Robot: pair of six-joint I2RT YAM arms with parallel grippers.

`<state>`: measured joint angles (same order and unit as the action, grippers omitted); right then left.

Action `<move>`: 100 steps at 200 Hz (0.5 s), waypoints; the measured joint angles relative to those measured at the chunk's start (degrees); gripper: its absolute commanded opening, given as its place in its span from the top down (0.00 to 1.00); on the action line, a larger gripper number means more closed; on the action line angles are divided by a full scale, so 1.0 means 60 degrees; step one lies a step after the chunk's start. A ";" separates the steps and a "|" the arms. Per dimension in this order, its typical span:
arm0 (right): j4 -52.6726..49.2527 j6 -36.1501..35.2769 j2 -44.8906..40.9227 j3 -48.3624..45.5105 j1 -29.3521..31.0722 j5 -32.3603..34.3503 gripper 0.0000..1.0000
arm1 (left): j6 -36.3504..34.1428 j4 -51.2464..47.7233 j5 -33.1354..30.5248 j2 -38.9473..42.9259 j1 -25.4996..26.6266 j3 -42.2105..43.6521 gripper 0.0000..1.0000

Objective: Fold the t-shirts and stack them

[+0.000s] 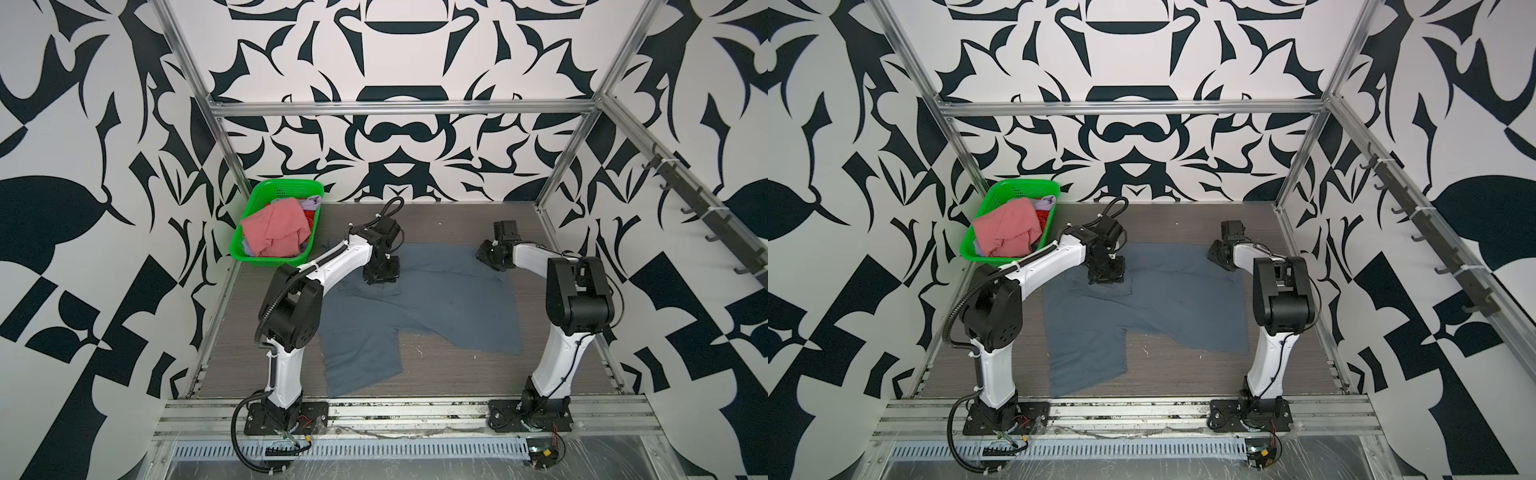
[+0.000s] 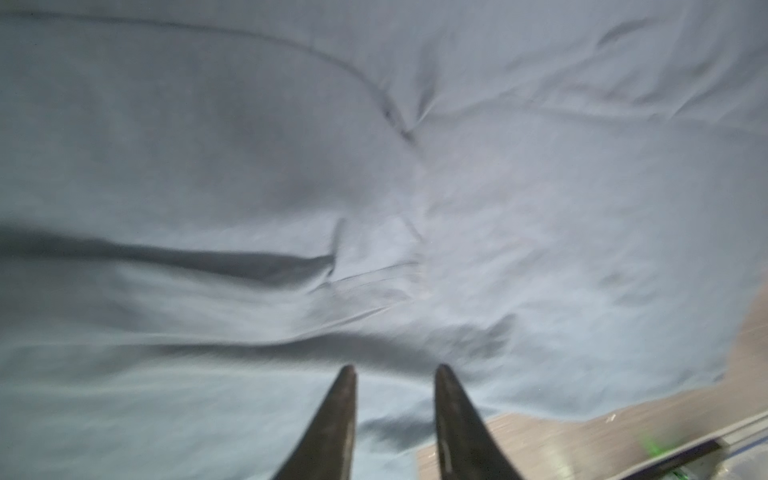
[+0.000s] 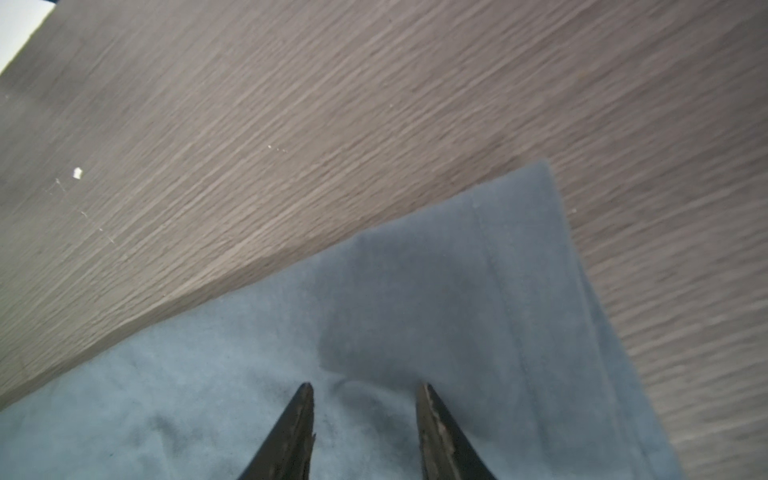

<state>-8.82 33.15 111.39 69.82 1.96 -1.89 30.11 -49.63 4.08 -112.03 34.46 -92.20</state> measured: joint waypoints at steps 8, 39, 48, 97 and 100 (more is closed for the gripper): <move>-0.0040 -0.0022 -0.0004 0.0000 0.0000 0.0000 0.56 | -0.0087 -0.0055 -0.0018 0.0084 -0.0142 -0.0044 0.61; -0.0142 -0.0044 -0.0025 0.0000 0.0000 0.0000 0.56 | -0.0244 0.0080 -0.0306 0.0452 -0.1096 -0.0149 0.59; -0.0146 -0.0055 -0.0044 0.0000 0.0000 -0.0004 0.56 | -0.0244 0.0157 -0.0477 0.0492 -0.1435 -0.0142 0.59; -0.0124 -0.0040 -0.0117 -0.0007 0.0000 -0.0189 0.55 | 0.0153 0.1519 -0.0812 0.0605 -0.2976 0.1381 0.57; -0.0120 -0.0029 -0.0117 -0.0007 0.0000 -0.0215 0.55 | 0.0189 0.1596 -0.0820 0.0605 -0.3024 0.1461 0.57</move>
<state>-9.54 32.97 110.69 69.78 1.96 -3.18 31.24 -40.05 -0.84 -108.40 16.32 -83.44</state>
